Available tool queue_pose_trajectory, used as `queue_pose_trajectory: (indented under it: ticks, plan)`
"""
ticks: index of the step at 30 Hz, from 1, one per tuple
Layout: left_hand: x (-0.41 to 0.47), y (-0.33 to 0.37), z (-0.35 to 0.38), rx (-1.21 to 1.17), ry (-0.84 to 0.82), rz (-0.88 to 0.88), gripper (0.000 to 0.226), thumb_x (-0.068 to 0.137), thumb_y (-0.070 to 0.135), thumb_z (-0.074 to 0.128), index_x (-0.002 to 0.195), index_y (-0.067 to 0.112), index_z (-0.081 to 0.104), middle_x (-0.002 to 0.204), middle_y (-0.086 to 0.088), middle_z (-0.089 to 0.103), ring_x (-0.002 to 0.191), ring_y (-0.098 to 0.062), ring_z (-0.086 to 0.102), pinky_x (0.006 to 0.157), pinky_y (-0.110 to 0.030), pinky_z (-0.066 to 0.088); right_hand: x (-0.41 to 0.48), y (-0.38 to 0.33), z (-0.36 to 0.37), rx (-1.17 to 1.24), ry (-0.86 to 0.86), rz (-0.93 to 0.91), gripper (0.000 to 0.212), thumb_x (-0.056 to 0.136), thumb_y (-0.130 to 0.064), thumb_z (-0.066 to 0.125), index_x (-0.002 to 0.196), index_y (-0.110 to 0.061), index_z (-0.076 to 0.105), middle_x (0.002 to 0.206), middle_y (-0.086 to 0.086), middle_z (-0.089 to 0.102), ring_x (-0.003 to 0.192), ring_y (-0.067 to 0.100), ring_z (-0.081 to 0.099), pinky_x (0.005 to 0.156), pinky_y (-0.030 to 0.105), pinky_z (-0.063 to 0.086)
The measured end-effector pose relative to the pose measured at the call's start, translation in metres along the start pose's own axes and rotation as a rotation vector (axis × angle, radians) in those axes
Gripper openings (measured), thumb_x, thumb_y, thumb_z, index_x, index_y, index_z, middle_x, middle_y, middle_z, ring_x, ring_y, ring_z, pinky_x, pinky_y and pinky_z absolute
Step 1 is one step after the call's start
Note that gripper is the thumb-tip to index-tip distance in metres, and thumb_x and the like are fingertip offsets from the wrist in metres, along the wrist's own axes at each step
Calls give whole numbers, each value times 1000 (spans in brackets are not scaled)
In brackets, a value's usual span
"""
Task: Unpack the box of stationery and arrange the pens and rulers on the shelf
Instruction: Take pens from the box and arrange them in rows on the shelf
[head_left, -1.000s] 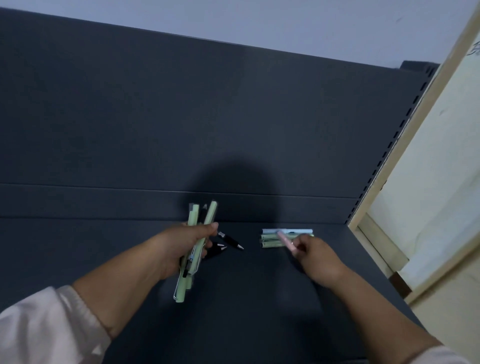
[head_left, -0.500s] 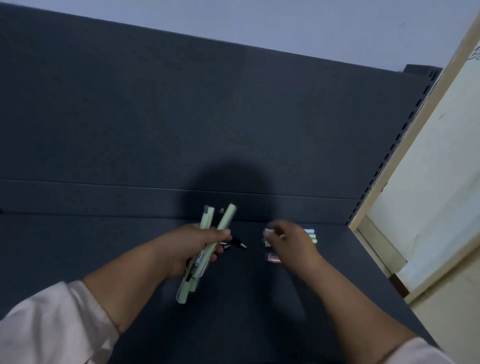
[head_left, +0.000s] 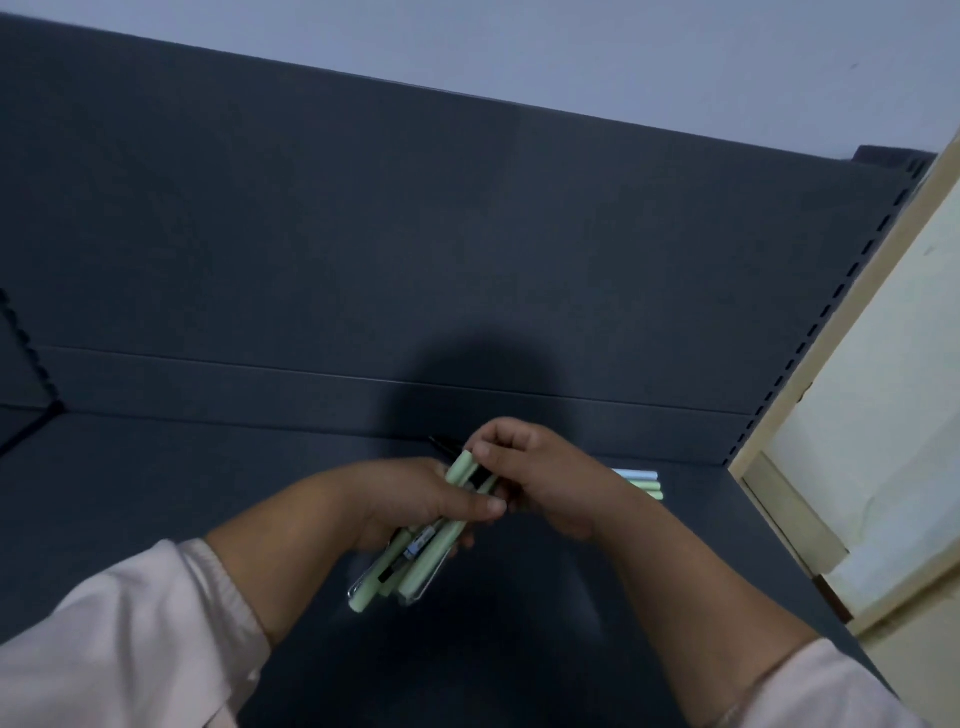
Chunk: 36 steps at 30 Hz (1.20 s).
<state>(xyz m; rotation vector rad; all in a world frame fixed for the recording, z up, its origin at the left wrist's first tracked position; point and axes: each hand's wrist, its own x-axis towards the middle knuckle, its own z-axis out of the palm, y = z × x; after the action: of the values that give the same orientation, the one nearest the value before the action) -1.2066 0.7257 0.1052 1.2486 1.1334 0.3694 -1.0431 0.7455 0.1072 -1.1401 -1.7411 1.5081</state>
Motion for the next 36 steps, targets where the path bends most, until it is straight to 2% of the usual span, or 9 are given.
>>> queue_pose_trajectory:
  ticks: [5,10,14,17,21,24,29,36]
  plan:
    - [7,5,7,4,-40,-31,21,85,28,69,97,12,62,68,-2,58,60,-10,57,60,-25,50,-2,4,-3,-156,33,-56,10,90,-13,63,84,-21,62,76,-1,61,67,8,54,58,22,45]
    - [10,1,-5,6,-36,-15,15,85,30,68,86,17,61,71,0,61,63,-11,58,59,-24,47,-17,16,-27,26,171,52,16,95,-12,56,80,-18,56,65,-3,54,53,7,47,47,19,37]
    - [14,-3,-9,-58,-99,-48,13,86,15,66,98,19,63,79,-1,63,66,-12,57,56,-23,47,-26,30,-45,168,299,150,17,96,-15,55,79,-18,56,67,0,52,49,7,45,48,21,37]
    - [21,-2,-2,-130,-3,-24,15,89,6,59,100,17,61,80,-1,62,59,-9,56,51,-19,45,-32,36,-50,243,364,156,17,96,-13,55,79,-16,56,66,1,52,47,8,45,42,19,40]
    - [31,0,8,-200,144,31,15,87,5,63,98,14,60,77,-2,62,56,-9,56,50,-19,45,-43,43,-57,345,417,157,13,97,-11,53,85,-11,58,69,6,55,49,12,49,44,21,46]
    - [36,2,15,-216,161,47,15,87,8,64,101,14,61,76,-1,63,57,-11,59,51,-21,47,-50,49,-63,390,427,175,11,97,-12,52,88,-11,59,70,5,59,51,14,52,52,25,53]
    - [45,6,29,-252,156,90,16,92,13,59,107,14,62,87,-4,66,59,-13,62,53,-22,49,-64,56,-75,396,458,201,10,97,-13,53,89,-13,60,66,1,65,47,10,60,44,16,45]
    - [64,14,50,-225,235,76,12,95,14,54,104,12,63,88,-6,64,62,-12,60,50,-20,47,-78,66,-96,437,446,232,7,94,-8,57,93,-10,63,74,6,70,52,11,62,45,17,48]
